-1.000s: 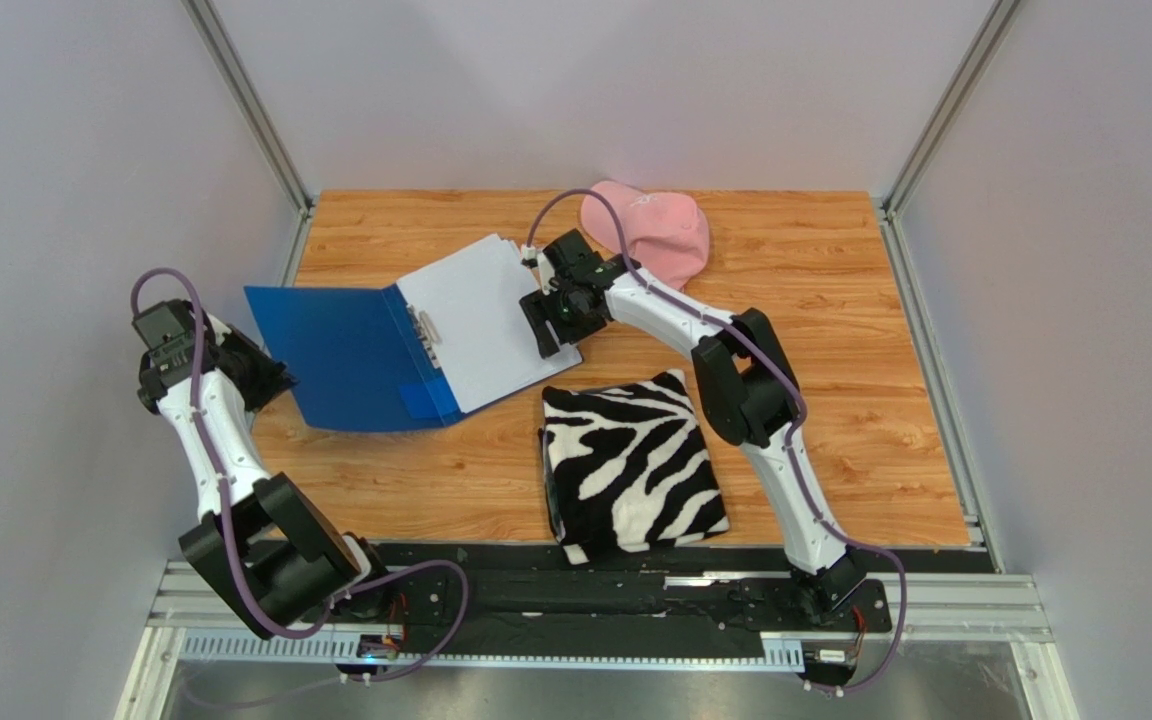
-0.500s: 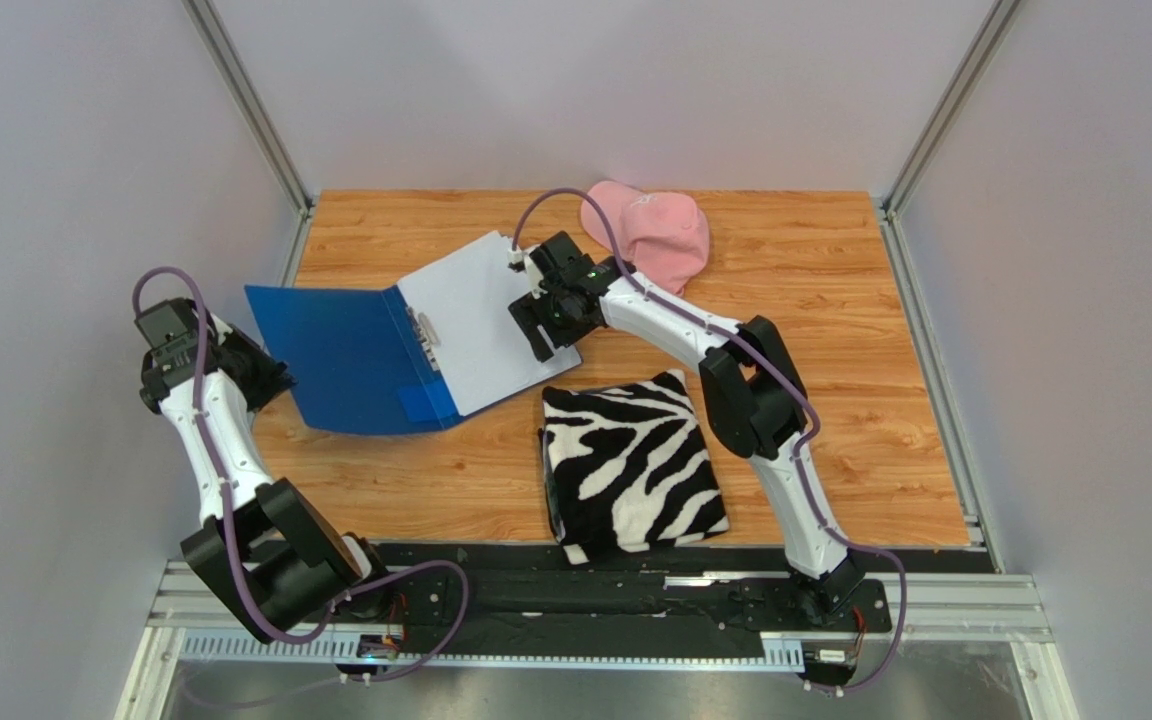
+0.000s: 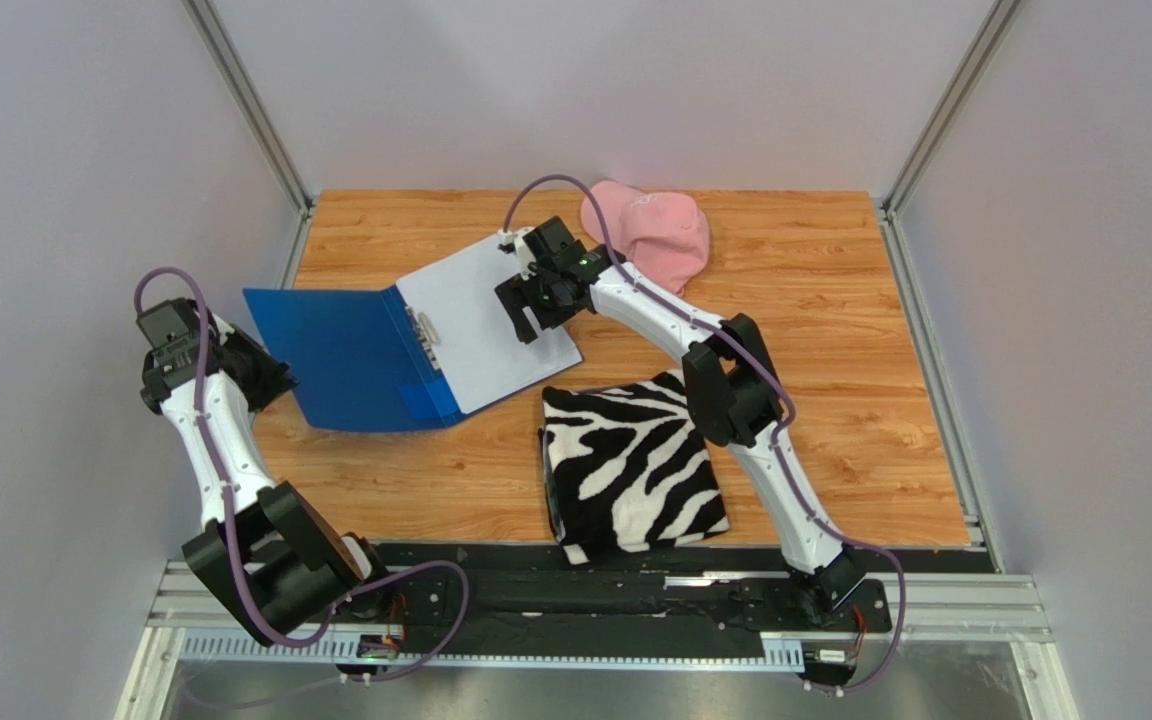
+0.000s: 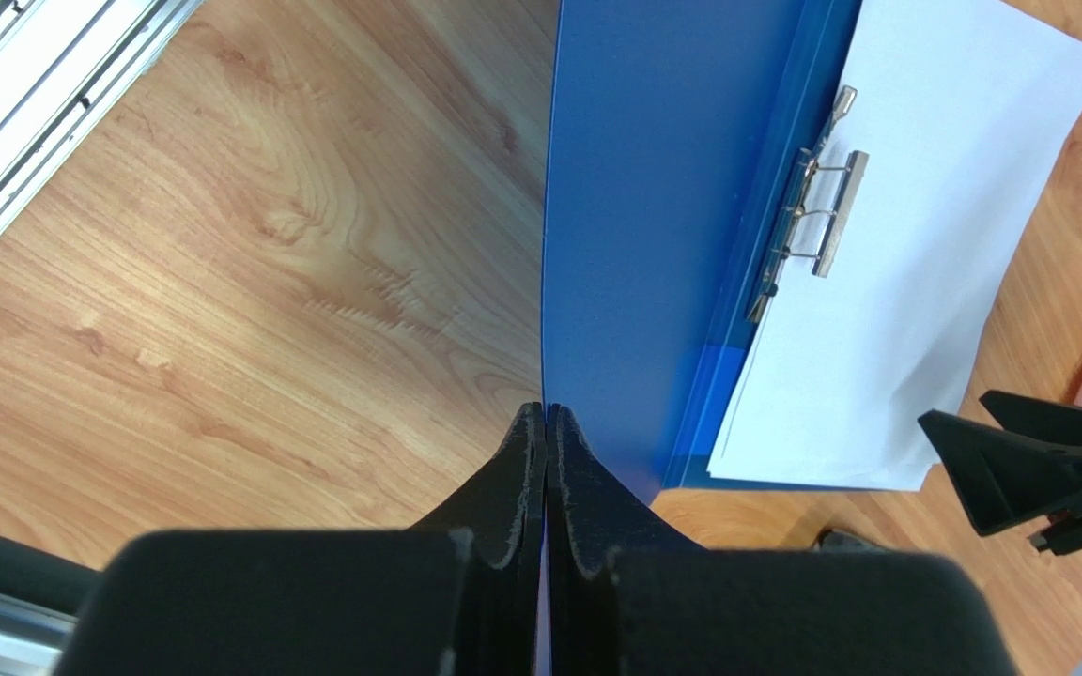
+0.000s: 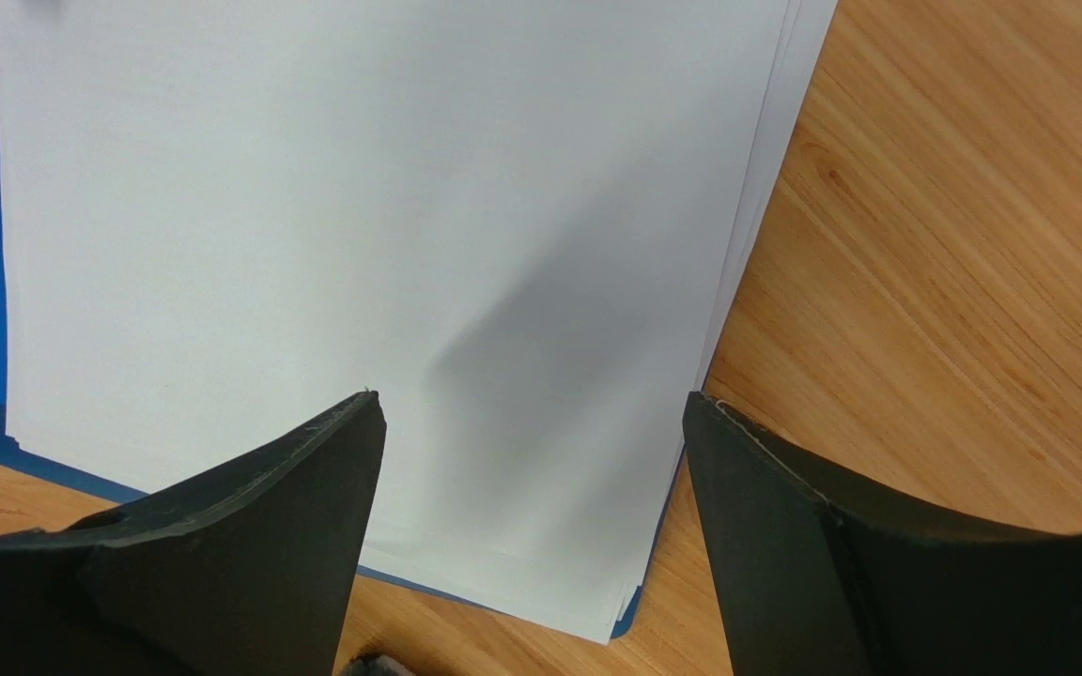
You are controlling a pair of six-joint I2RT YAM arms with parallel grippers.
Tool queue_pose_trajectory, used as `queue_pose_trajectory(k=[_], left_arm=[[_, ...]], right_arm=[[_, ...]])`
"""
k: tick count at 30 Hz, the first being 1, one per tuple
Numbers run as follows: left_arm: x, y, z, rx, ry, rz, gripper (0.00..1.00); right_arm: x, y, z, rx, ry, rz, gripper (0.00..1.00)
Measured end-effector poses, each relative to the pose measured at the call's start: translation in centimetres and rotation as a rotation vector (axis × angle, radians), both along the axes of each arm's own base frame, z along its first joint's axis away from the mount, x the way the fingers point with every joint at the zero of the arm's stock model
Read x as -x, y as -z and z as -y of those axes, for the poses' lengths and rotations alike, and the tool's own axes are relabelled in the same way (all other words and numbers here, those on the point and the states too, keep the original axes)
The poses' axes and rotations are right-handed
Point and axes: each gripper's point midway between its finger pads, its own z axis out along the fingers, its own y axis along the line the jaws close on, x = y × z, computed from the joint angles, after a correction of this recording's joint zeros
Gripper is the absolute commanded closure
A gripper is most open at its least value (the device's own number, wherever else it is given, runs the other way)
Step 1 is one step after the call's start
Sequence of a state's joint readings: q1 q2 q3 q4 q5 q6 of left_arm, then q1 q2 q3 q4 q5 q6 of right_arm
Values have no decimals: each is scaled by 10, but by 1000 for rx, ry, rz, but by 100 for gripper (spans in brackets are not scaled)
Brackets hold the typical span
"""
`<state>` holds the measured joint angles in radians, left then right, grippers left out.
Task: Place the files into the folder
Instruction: Adjust the file in the spring clip on the folder.
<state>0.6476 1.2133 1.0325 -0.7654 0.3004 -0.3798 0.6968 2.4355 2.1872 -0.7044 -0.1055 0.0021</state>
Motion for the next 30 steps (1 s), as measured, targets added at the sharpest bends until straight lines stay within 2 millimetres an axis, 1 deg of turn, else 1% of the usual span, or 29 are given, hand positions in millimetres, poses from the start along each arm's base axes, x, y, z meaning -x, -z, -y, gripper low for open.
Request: queue_pose_trajectory(k=[3,6,9,10,12,13,16,23,27,30], left_arm=[[0,0,0,-1,0,1,100],[0,0,0,-1,0,1,100],[1,0,1,-1,1,1,100],[1,-1,1,-1,1,3,100],[1,-2,2,-1,3,8,100],[1,-2,2,-2,3,10,100],[1,-4,3,-4,3,15,100],[2,-10,5,-11,-1,34,100],[3,-11,6,-11,-3,36,100],[3,-11,6,-9,-5,37,100]], right_arm=[[-1,1,1,-2,1,0,20],[-4,-2,-2,-23,-4,7,25],[-4,-1,-9,-54,-15,0,34],[-4,0,-12,-64,-16,-4,39],[-5,5,-16,-79,-16,-13,42],[-5,10,-17,-81,-15,-21,46],[-3,22,-18,-79,-11,-46,52],[-1,27,-20,-110,-10,-60,57],[6,28,-17,-120,-10,-73,59],[13,28,-16,-124,-15,-87,59]])
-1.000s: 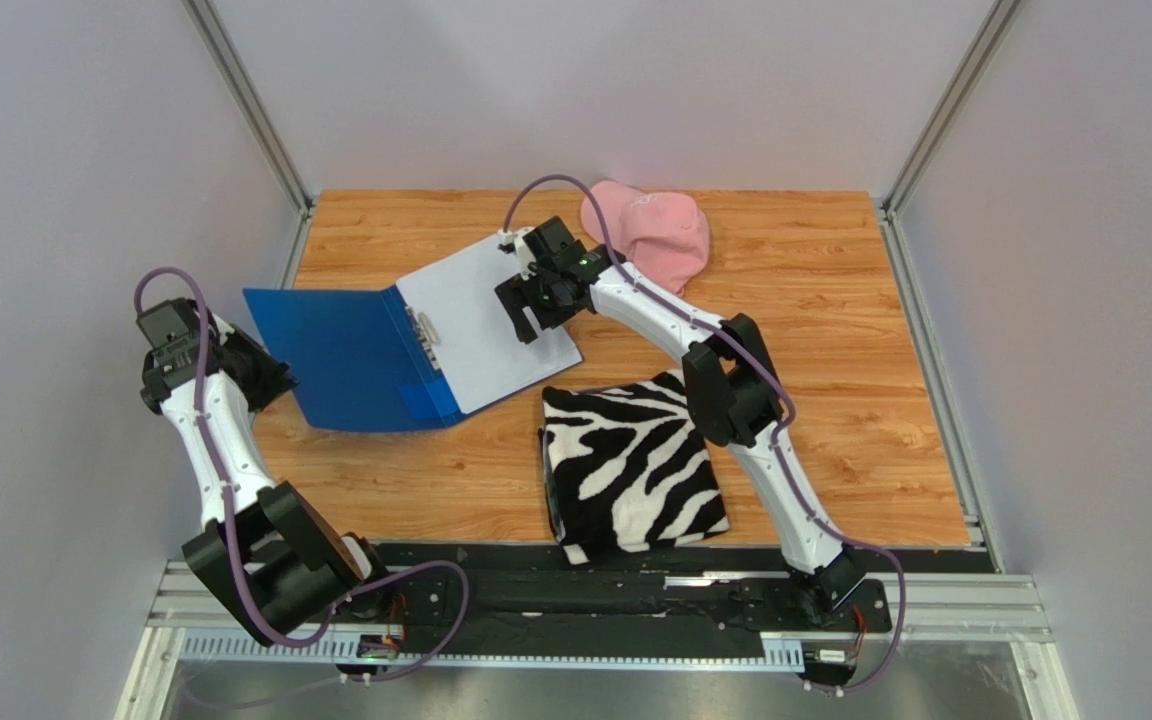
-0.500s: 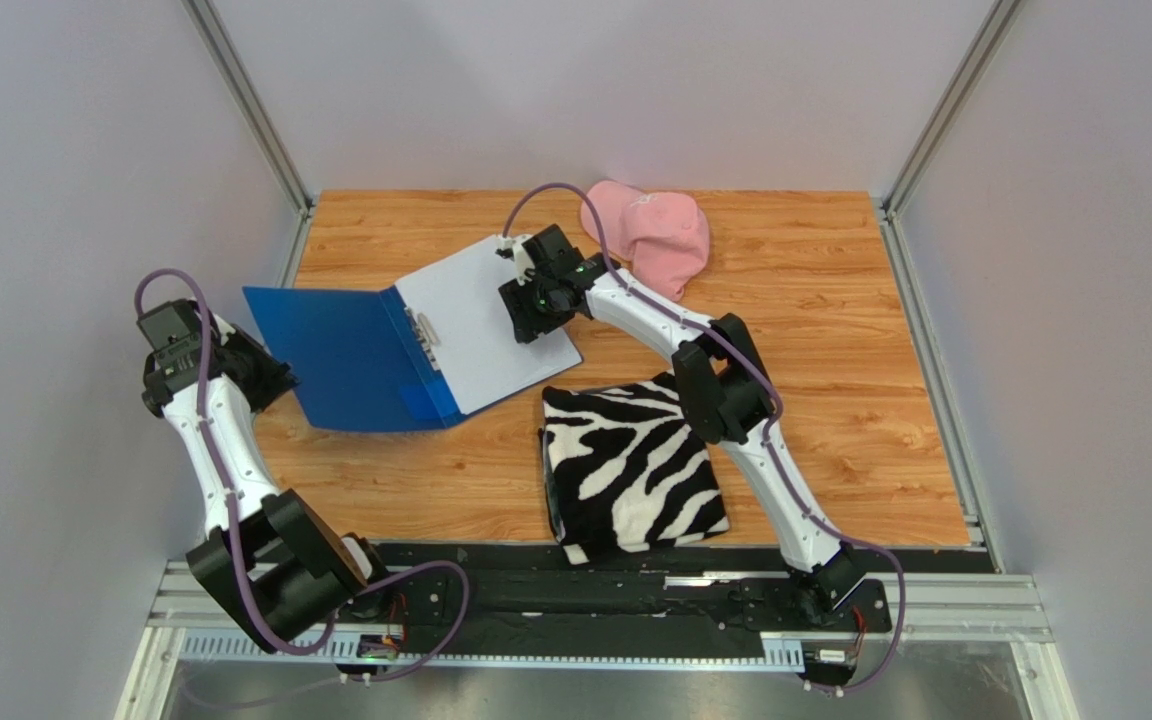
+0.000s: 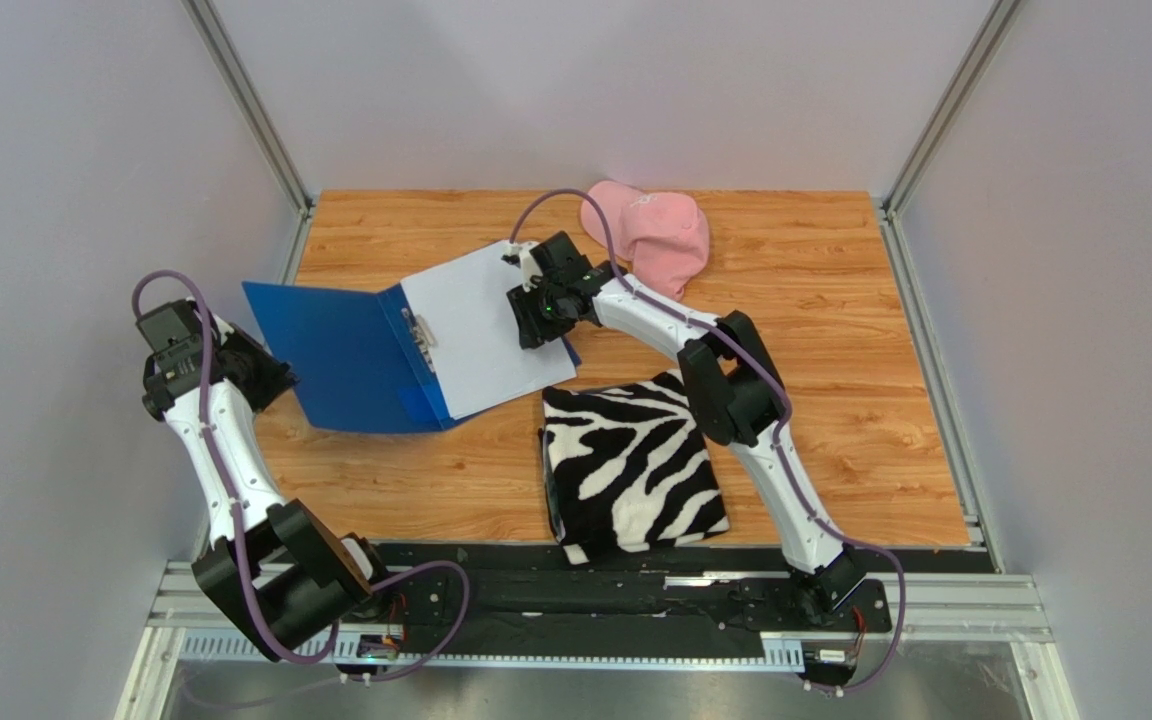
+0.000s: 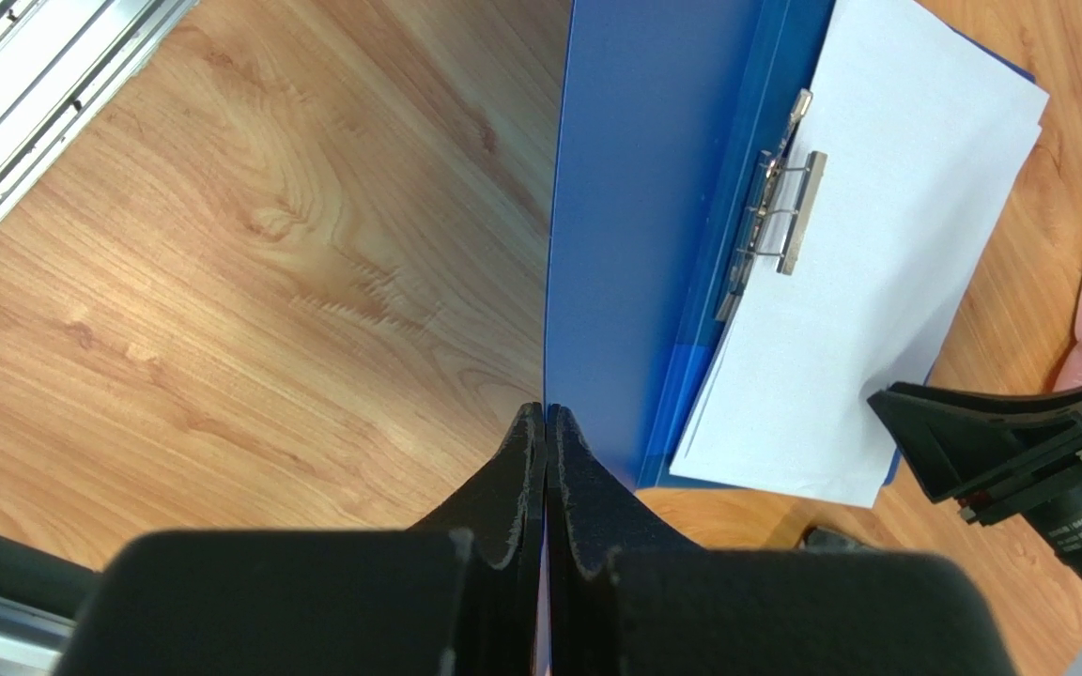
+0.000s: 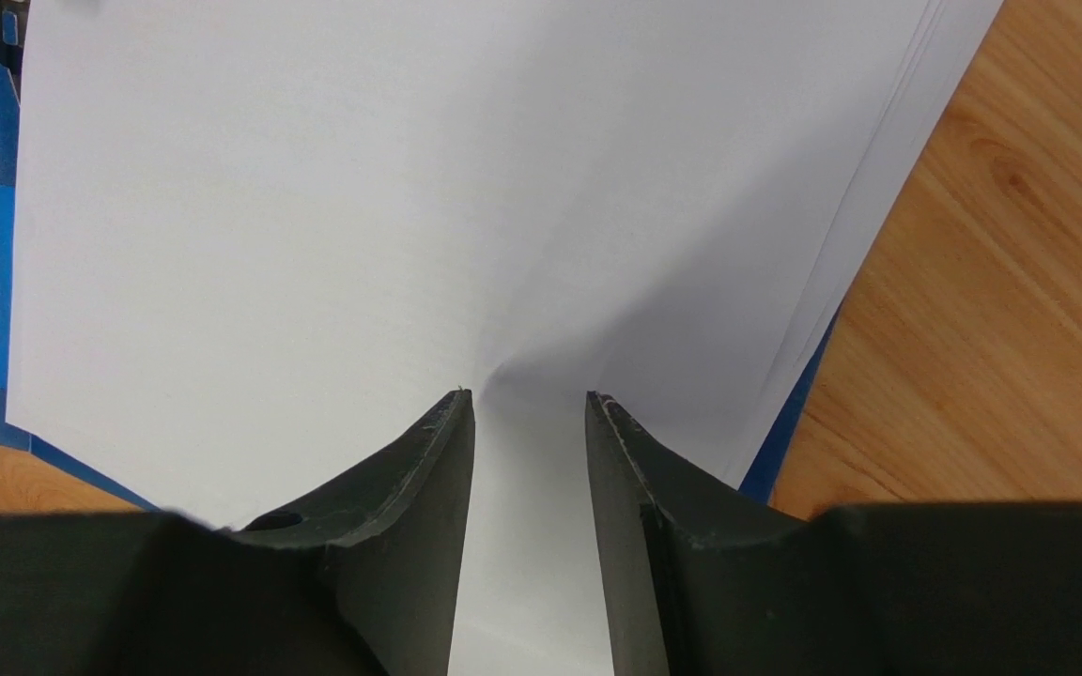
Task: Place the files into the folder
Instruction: Adjust the file in the spring clip on the folder.
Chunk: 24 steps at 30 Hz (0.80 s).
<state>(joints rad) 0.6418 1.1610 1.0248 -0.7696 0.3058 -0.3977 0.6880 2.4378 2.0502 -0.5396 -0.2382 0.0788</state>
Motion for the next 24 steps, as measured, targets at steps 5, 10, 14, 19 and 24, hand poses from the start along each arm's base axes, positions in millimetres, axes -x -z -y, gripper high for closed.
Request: queue_pose_trajectory(k=[5,10,14,19,24], left_arm=[[0,0,0,0,-1,2,100],[0,0,1,3,2,3,100],[1,0,1,1,4,1,100],[0,0,2,-7,20,1,100],[3,5,11,-27,72,-36,100]], right_arm=[[4,-2,-3,-1,-11,-1,52],[3,-17,-13,-9,-35,20,33],[-14,-44,-23,-37,-16,103,18],[-47,-58,-17,-44,97,193,12],[-96,-73,1,-118,224,220,12]])
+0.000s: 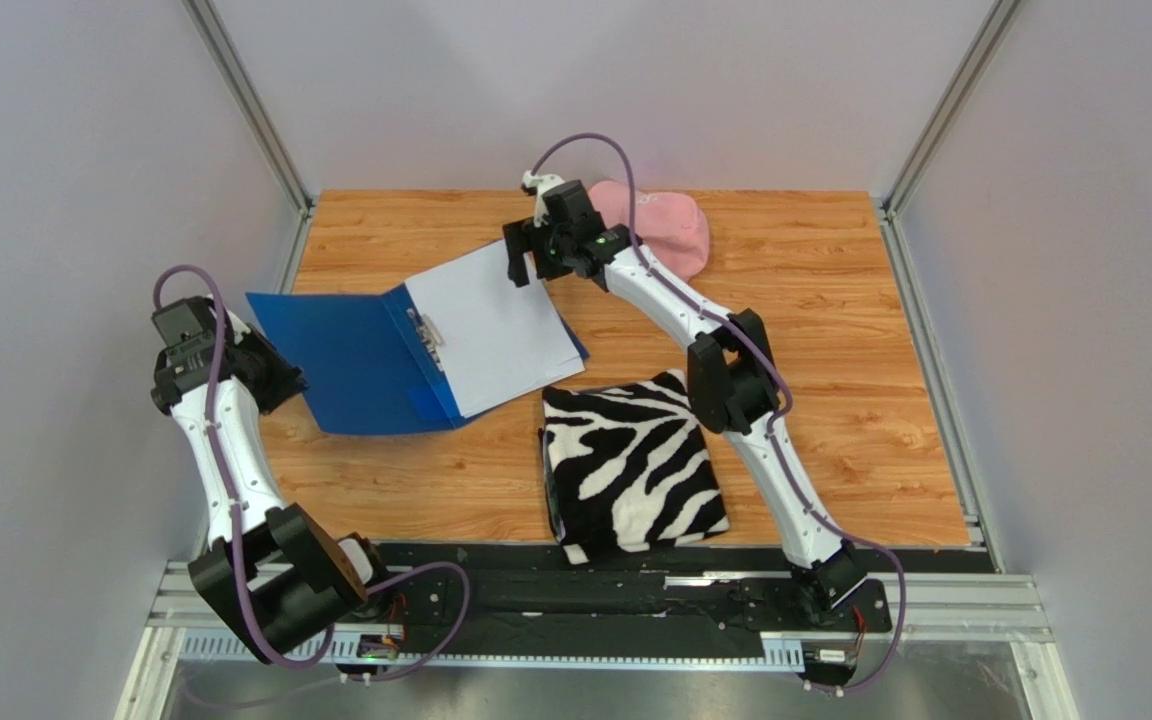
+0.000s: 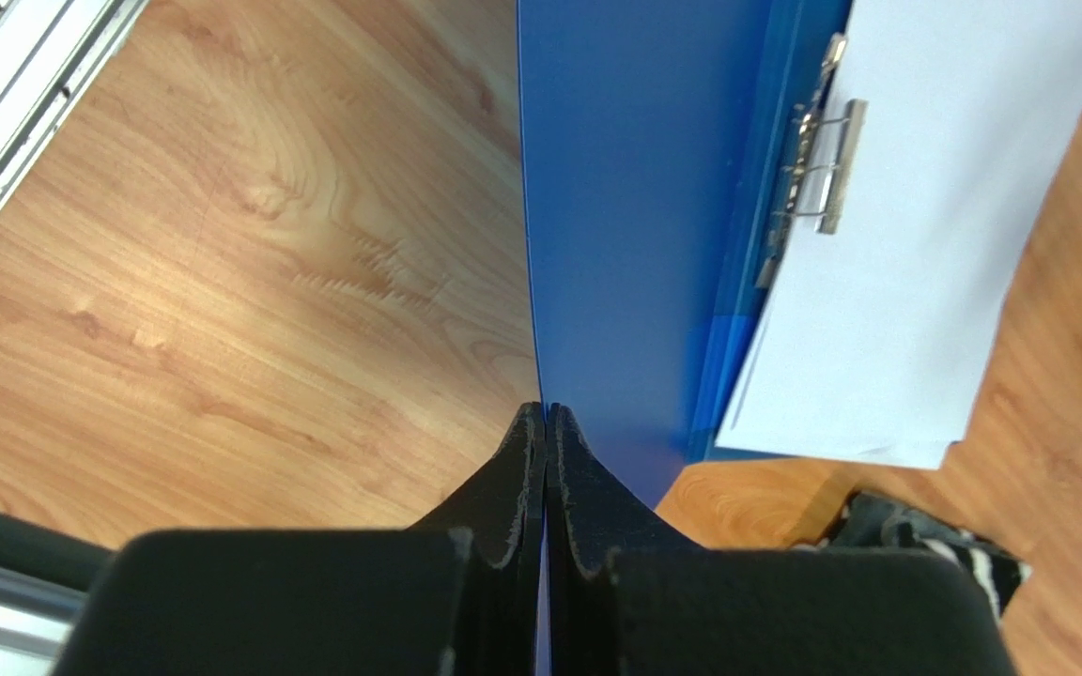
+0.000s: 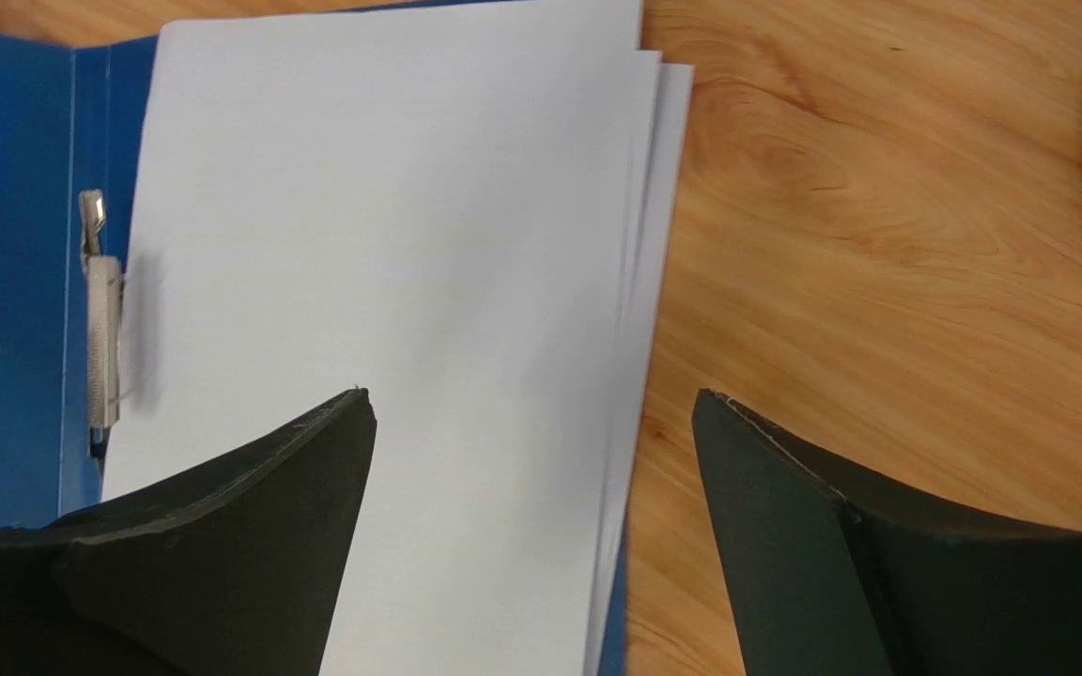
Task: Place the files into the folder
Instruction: Adjust the file in the spring clip on the folder.
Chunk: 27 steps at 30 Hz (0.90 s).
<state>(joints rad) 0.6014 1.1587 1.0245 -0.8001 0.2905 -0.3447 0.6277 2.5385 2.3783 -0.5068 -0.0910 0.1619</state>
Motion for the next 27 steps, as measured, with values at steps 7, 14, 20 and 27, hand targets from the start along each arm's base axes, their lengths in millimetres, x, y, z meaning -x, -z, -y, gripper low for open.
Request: queue_pose_trajectory(k=[7,14,20,27], left_arm=[[23,-5,14,-91,47,-81,100],[33,-24,16,-171,77,-101,100],[35,-17,15,-162,82,-140,100],[34,-16,15,-159,84,-140,100]], right_arm=[[-30,19,33,-50,72,-46,13],[-22,55,26,-100,83,-163,15],[-16,54,15,-197,95,-245,19],[-14,53,-2,-305,83,-305,21]])
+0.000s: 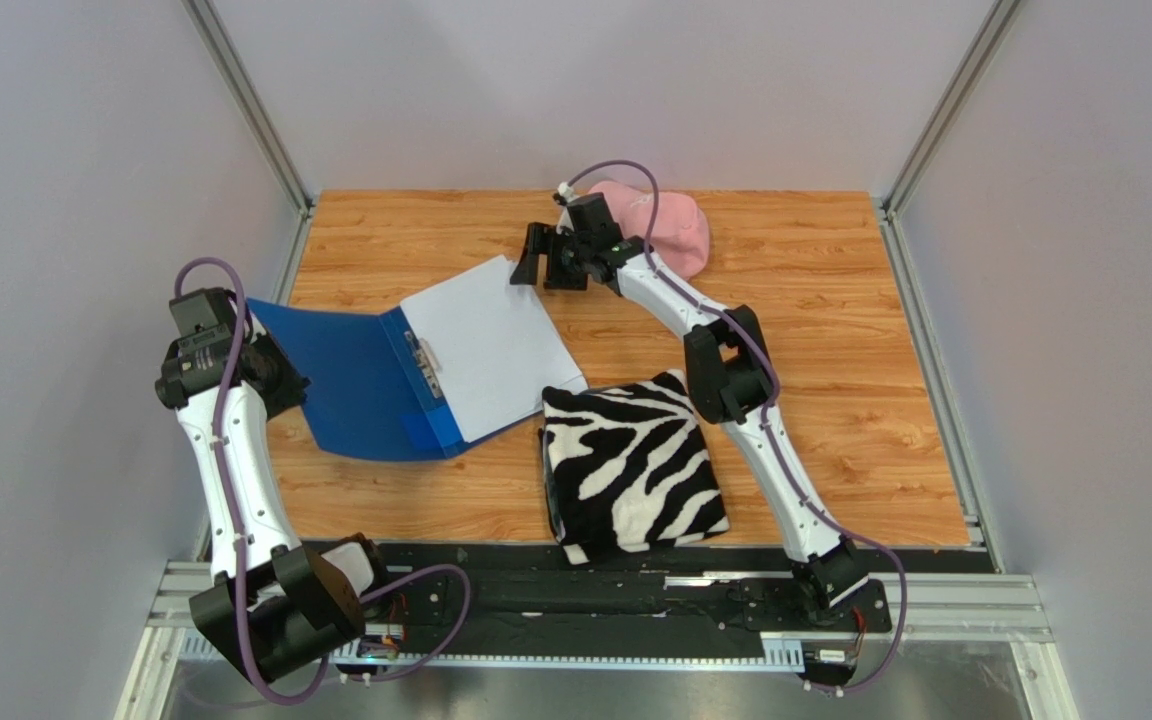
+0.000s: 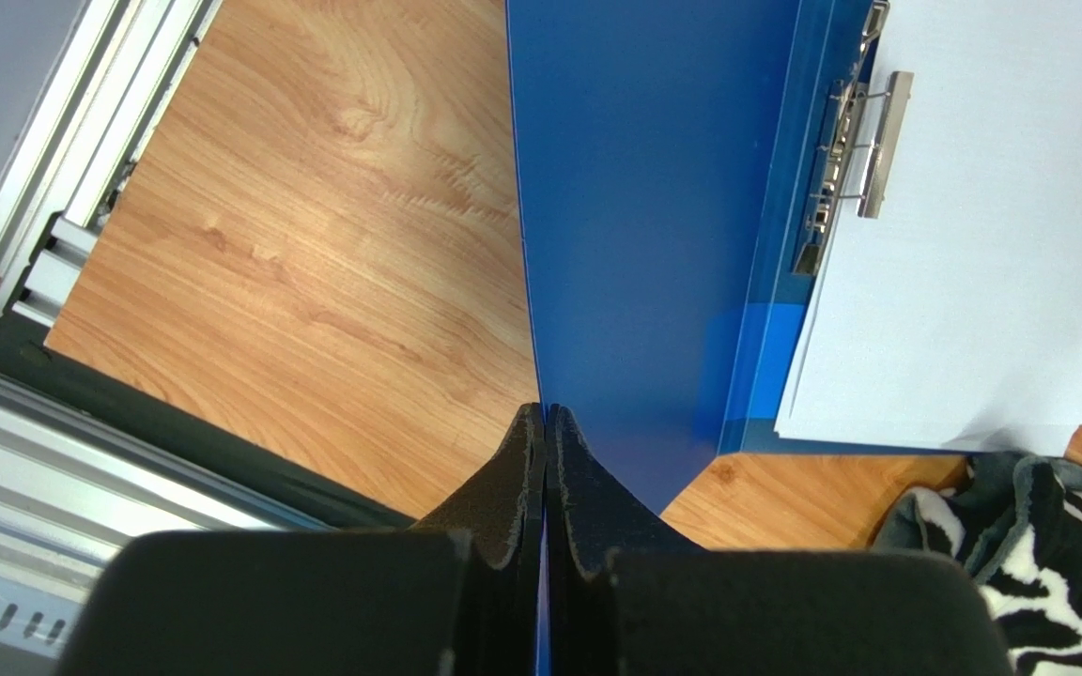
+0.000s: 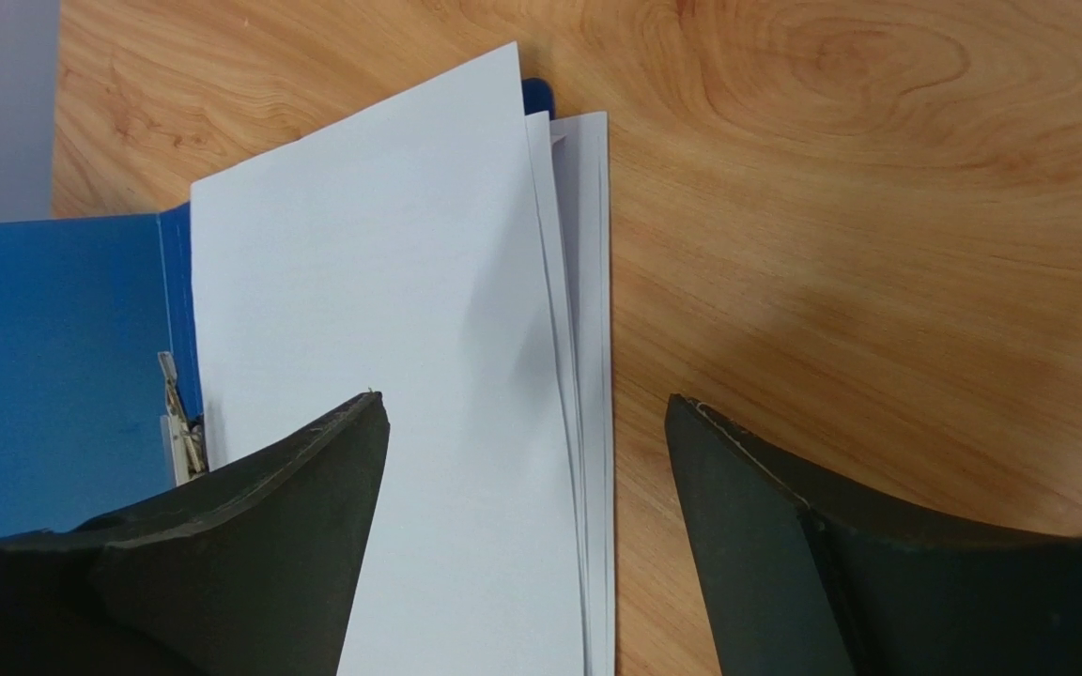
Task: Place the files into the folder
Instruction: Adjust the file in the spring clip on the folder.
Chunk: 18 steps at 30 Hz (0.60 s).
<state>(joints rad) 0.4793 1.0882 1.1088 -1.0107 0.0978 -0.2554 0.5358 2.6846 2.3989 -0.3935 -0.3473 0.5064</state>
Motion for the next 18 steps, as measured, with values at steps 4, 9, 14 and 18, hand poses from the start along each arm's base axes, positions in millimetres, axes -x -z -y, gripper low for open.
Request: queue_pose_trajectory(k=[4,9,14,18], left_arm=[[-1,0,1,3,2,3,100],[-2,-1,1,6,-1,10,100],[-2,-1,0,1,-7,11,100],[-2,-2,-1,-1,-7,12,100]], right_arm=[[3,0,-9,-37,-7,-15,23],[14,0,-24,-63,-32,-30,25],[17,1,-31,-78,-36,-27,25],[16,0,-30,-84,-31,-17,25]])
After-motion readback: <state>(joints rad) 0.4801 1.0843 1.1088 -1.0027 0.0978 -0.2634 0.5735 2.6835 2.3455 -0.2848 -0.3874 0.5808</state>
